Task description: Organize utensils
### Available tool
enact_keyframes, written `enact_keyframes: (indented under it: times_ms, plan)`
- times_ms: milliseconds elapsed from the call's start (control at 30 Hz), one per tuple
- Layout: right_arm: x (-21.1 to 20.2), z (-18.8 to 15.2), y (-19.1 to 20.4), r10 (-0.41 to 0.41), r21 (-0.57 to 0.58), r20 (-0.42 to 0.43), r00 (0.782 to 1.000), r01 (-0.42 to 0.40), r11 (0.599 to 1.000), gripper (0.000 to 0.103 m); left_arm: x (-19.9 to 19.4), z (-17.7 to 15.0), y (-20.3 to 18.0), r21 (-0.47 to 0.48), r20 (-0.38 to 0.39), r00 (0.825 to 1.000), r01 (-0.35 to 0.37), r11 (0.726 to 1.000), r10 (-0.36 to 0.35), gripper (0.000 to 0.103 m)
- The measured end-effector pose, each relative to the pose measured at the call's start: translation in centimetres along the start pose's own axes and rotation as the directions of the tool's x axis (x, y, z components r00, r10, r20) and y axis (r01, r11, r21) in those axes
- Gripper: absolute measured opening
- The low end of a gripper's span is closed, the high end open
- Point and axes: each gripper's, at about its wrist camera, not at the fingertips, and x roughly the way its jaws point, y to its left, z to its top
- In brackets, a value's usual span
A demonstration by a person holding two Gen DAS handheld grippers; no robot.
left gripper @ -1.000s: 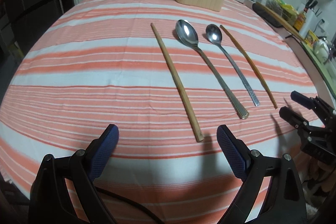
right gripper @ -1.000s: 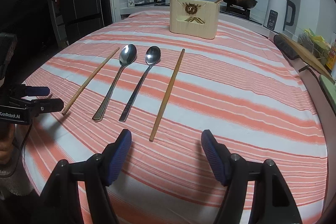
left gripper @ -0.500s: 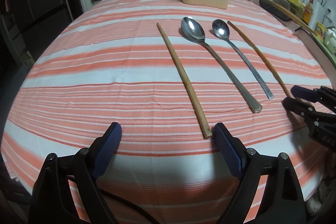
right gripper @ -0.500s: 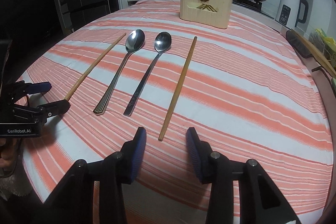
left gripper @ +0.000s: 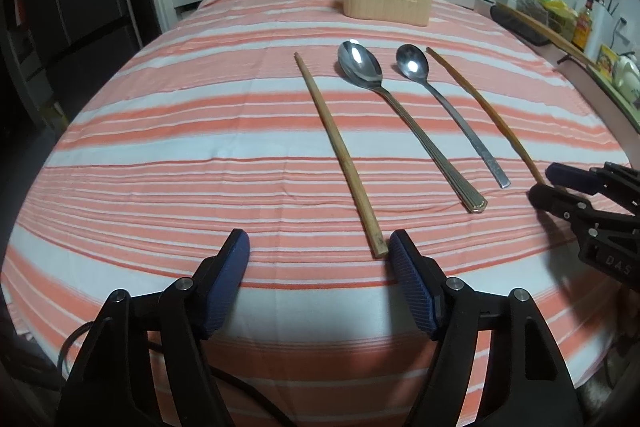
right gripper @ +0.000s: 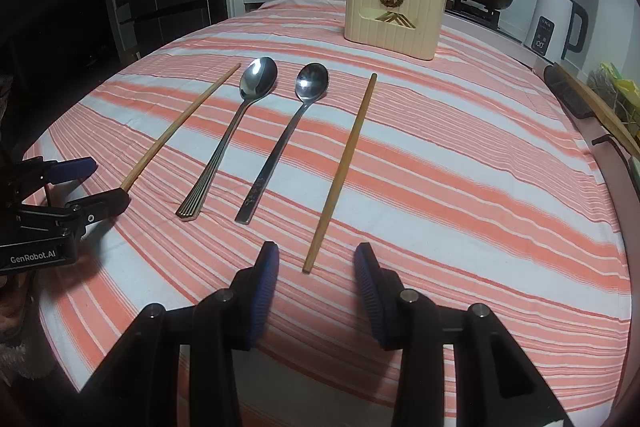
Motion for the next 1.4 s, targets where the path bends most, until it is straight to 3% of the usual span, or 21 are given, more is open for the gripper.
enact_keyframes:
  times_ms: [333,600,633,767,967,1400]
  plan:
    - [-0.1,0.0,0.0,0.006,0.003,0.002,1.0,-0.006,1.0,0.04,0.0,0.2,-0.8,0.017,0.023,0.999,0.03,0.999,-0.03,0.037]
    - [-0.1,0.0,0.2,0.005,-0.004,0.006,1.0,-0.005,1.0,0.027,0.1,0.6,-0.2,-0.003,0.02,0.999,0.025,1.0,-0.025,0.009]
    - [-0.1,0.0,0.1,0.005,0.001,0.005,1.0,-0.005,1.0,0.021,0.2,0.7,-0.2,-0.003,0.017,1.0,0.026,1.0,-0.026,0.007]
    - [0.2,0.4,-0.2,0.022,0.025,-0.003,1.0,-0.022,0.999,0.011,0.7,1.3,0.0,-0.009,0.003,0.999,0.034,0.999,-0.034,0.005]
    - [1.2,1.6,-0.8,0.039,0.054,-0.027,0.999,-0.037,0.998,0.006,2.0,3.1,0.5,-0.023,-0.034,0.998,0.056,0.998,-0.057,0.005]
    - [4.0,4.8,-2.6,0.07,0.111,-0.039,0.997,-0.065,0.992,0.005,6.2,8.0,1.1,-0.043,-0.086,0.993,0.081,0.996,-0.084,0.005]
